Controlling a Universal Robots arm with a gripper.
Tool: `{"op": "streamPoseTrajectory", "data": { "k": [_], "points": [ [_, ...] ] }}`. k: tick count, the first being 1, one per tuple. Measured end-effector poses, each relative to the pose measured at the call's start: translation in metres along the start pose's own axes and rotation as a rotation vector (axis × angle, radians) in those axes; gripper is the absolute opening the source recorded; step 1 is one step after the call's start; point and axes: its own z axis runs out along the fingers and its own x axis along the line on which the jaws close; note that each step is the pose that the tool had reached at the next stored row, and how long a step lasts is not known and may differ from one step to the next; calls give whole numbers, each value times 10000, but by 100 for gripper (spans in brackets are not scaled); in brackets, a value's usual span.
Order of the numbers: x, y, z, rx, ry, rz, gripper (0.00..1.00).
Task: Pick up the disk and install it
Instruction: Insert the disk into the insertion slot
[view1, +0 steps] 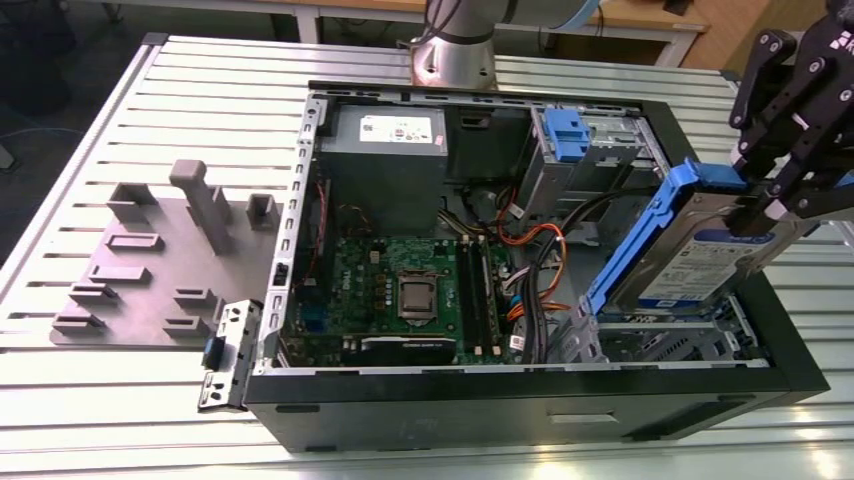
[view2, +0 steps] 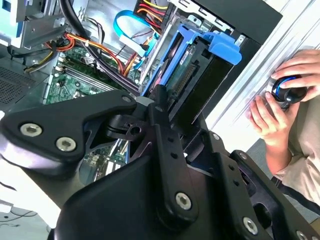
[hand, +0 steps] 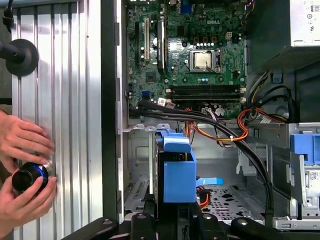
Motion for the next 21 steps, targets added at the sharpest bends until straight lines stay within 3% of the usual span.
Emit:
{"op": "streamPoseTrajectory", "data": {
  "k": [5, 8, 21],
  "points": [
    [1, 4, 10, 165, -55, 5, 35],
    [0, 11, 37, 220, -54, 7, 35],
    [-1, 45, 271, 225, -55, 7, 35]
  ]
}}
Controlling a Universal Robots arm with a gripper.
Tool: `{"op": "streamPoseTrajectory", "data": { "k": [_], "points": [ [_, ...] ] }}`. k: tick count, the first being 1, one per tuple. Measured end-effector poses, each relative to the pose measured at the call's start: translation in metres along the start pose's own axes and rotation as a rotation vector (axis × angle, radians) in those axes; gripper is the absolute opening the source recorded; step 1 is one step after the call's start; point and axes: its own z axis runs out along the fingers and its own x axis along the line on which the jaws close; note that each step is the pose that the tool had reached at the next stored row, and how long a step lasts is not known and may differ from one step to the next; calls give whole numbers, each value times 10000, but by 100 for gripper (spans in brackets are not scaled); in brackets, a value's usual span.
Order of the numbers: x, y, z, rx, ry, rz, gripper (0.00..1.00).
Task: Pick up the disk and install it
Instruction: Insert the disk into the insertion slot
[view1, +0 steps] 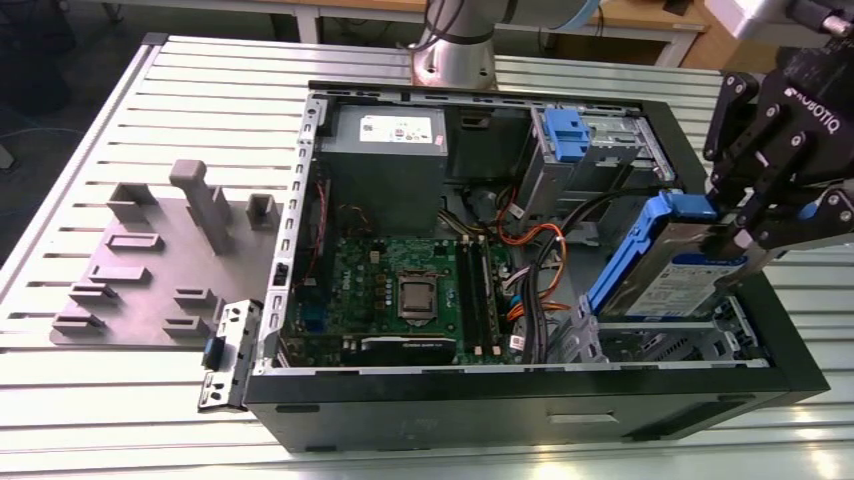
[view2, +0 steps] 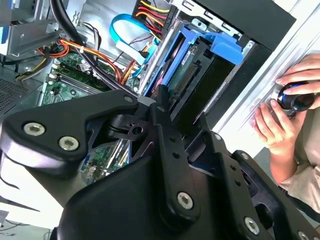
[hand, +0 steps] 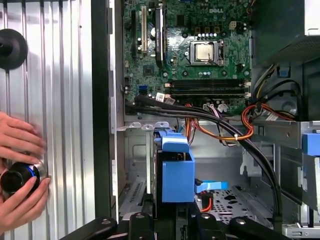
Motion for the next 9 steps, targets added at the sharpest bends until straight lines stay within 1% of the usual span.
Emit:
{"op": "streamPoseTrajectory", "data": {
  "k": [9],
  "points": [
    [19, 11, 166, 0, -1, 0, 35]
  ]
}}
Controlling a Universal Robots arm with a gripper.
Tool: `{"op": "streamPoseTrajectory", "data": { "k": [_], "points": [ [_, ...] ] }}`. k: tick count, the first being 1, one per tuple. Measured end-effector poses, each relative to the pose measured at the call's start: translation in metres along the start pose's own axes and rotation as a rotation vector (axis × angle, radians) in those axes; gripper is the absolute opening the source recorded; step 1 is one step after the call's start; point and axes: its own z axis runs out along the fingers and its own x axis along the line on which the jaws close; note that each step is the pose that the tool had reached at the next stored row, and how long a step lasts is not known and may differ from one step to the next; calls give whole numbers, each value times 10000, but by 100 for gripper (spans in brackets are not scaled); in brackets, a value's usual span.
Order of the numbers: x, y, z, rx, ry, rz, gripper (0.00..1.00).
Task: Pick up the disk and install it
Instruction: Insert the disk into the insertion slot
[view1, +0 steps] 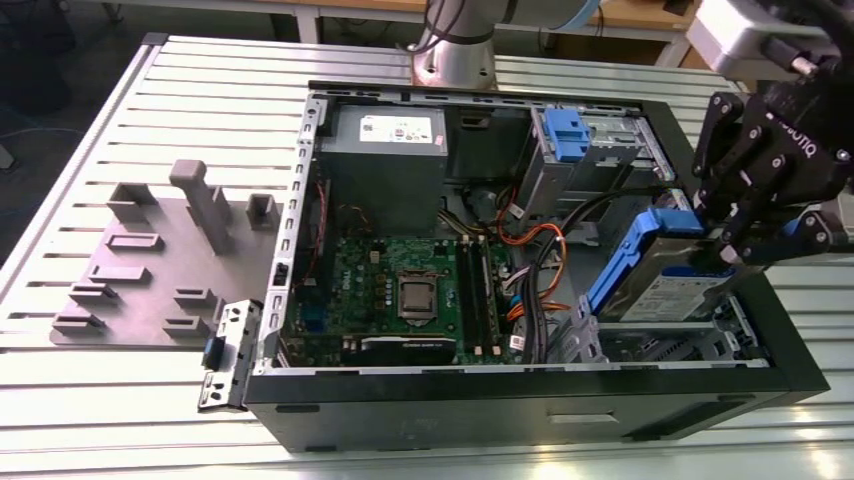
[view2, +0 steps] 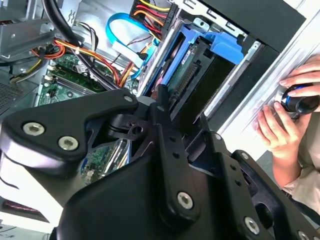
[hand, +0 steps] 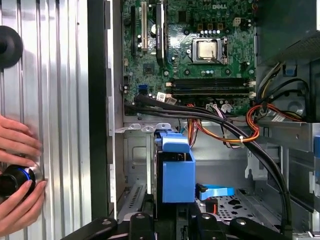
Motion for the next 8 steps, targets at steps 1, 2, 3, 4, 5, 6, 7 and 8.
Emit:
{"op": "streamPoseTrajectory", "data": {
  "k": [1, 2, 3, 4, 5, 6, 7, 8],
  "points": [
    [3, 0, 18, 0, 0, 0, 35],
    [6, 1, 36, 0, 1, 0, 35],
    [9, 1, 54, 0, 1, -1, 35],
    [12, 2, 72, 0, 1, 0, 35],
    [15, 2, 90, 0, 1, 0, 35],
    [18, 2, 110, 0, 0, 0, 35],
    [21, 3, 128, 0, 0, 0, 35],
    [23, 3, 147, 0, 0, 1, 35]
  ]
}}
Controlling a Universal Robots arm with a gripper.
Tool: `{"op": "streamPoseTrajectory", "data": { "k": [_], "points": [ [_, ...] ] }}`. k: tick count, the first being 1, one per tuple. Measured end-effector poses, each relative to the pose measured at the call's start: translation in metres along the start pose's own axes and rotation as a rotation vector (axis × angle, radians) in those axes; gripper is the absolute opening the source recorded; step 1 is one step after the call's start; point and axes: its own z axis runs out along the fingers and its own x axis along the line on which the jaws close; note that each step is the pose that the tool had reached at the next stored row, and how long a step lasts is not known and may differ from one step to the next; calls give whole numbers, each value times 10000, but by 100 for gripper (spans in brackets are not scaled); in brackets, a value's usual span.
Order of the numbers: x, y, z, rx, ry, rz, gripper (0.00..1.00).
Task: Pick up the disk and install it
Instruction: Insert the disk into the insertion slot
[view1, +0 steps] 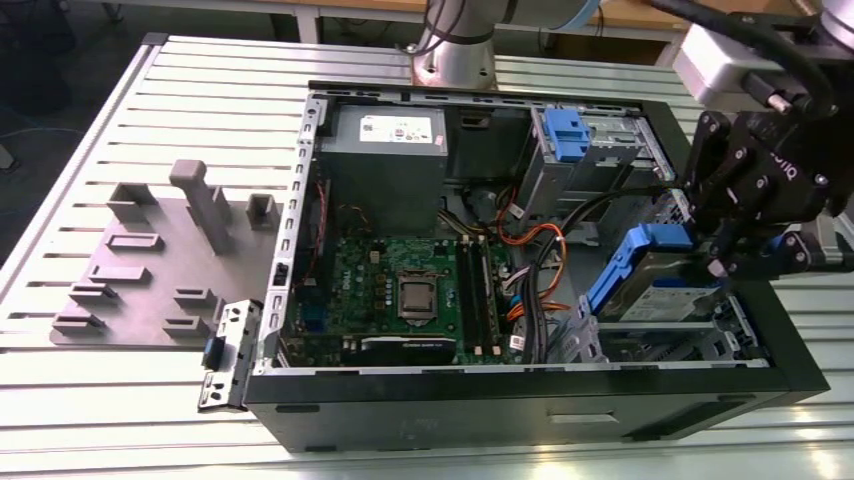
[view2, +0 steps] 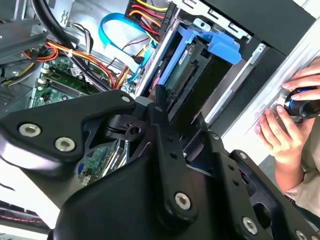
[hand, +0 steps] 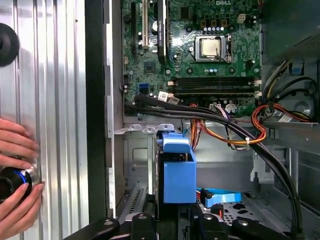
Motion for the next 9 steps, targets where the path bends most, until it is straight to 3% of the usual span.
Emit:
{"op": "streamPoseTrajectory", "data": {
  "k": [9],
  "points": [
    [24, 5, 164, 0, 0, 0, 35]
  ]
}}
